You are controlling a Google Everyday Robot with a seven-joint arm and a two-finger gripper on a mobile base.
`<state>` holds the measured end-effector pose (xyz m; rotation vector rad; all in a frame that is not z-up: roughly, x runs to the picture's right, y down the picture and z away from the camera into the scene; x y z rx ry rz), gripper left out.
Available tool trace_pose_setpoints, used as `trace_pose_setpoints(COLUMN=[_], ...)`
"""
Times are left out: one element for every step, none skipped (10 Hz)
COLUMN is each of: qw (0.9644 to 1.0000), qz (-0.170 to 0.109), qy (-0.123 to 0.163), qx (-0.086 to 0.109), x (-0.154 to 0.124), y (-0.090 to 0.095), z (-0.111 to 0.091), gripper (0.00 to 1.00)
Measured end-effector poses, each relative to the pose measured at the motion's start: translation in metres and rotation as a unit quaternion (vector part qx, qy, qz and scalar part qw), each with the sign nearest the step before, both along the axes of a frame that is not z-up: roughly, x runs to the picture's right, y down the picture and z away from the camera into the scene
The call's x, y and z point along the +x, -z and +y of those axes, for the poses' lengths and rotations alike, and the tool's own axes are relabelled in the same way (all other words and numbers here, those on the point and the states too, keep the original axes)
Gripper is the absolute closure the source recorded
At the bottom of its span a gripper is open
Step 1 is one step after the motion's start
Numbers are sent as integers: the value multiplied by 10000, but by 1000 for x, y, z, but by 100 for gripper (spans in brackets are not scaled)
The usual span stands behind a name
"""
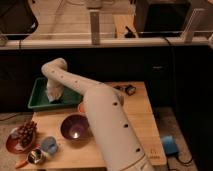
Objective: Wipe tray with sponge
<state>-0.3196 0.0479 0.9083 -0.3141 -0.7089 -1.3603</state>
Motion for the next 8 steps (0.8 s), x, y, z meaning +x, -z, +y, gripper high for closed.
trace_pose_setpoints(qw=[10000,9999,9997,9991,9976,9953,9934,9914], qz=[24,88,165,289,475,695,829,938], qy=[-40,-109,-179,-303,-465,-629,-738,-860], qx=[-30,-59,-82,-115,-175,-245,-273,-301], x=[8,22,36,57,83,105,115,122], y=[3,2,0,-4,-10,-18,-24,-32], z=[4,7,7,5,2,-2,-7,-14], gripper=[100,100,100,100,100,100,100,100])
